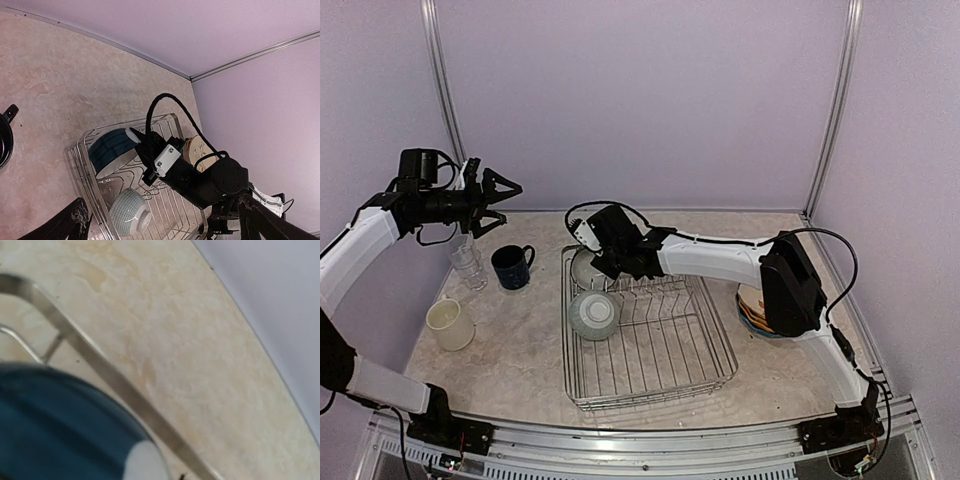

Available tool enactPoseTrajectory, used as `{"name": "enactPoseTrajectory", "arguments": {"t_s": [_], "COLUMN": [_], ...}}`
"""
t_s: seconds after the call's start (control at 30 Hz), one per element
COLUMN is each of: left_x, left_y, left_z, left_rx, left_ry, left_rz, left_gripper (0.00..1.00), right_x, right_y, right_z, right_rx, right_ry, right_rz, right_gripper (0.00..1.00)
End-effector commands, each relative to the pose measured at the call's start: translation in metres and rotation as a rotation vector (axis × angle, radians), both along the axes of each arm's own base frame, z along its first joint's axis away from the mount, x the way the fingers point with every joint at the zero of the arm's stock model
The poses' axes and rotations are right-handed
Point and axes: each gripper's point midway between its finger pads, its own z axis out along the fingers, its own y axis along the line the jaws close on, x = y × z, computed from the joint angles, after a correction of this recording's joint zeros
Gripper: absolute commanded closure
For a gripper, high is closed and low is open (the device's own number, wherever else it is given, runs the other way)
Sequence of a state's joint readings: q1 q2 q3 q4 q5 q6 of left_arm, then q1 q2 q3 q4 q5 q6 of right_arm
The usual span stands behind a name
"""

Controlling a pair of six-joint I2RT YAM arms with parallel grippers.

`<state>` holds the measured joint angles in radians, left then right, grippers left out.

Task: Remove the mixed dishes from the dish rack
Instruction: Grab the bowl from the dish rack.

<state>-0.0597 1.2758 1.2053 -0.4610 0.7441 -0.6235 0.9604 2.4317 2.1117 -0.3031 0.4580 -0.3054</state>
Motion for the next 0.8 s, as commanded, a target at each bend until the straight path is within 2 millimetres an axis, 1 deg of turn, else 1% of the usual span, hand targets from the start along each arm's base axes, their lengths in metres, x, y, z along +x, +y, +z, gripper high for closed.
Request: {"name": "enactPoseTrajectory", "arguments": {"t_s": [0.0,0.03,0.13,0.27,0.4,0.43,0.5,0.57,0.67,0.77], "left_x": [0.002,0.002,0.002,0.003,0.003,0.003,0.003,0.003,0.004,0.004], "left_y": [0.001,0.0,0.001,0.002,0.005,0.005,0.004,0.004,0.006,0.004], "left_z": [0.004,0.004,0.002,0.004,0.003,0.003,0.004,0.003,0.002,0.002], "left_rx": [-0.006,-0.008,0.011,0.001,0.018,0.013,-0.004,-0.004,0.011,-0.002], "left_ry": [-0.011,-0.013,-0.019,-0.018,-0.029,-0.024,-0.012,-0.016,-0.019,-0.008], "left_rz": [-0.008,-0.011,-0.001,-0.005,0.013,0.011,0.0,-0.002,0.011,0.001], "left_gripper": [0.01,0.01,0.01,0.01,0.01,0.01,0.01,0.01,0.01,0.01], "right_x": [0.003,0.004,0.003,-0.001,-0.006,-0.009,-0.013,-0.018,-0.02,-0.018], "right_y": [-0.002,-0.003,-0.005,-0.006,-0.016,-0.02,-0.028,-0.037,-0.048,-0.05], "right_z": [0.022,0.028,0.049,0.078,0.112,0.125,0.142,0.154,0.159,0.154], "right_rx": [0.03,0.035,0.069,0.132,0.194,0.214,0.241,0.271,0.292,0.287], "right_ry": [-0.024,-0.035,-0.059,-0.073,-0.092,-0.104,-0.125,-0.152,-0.188,-0.201], "right_rz": [-0.006,-0.009,-0.016,-0.018,-0.048,-0.054,-0.06,-0.066,-0.084,-0.097], "right_gripper": [0.97,1.0,1.0,1.0,1.0,1.0,1.0,1.0,1.0,1.0]}}
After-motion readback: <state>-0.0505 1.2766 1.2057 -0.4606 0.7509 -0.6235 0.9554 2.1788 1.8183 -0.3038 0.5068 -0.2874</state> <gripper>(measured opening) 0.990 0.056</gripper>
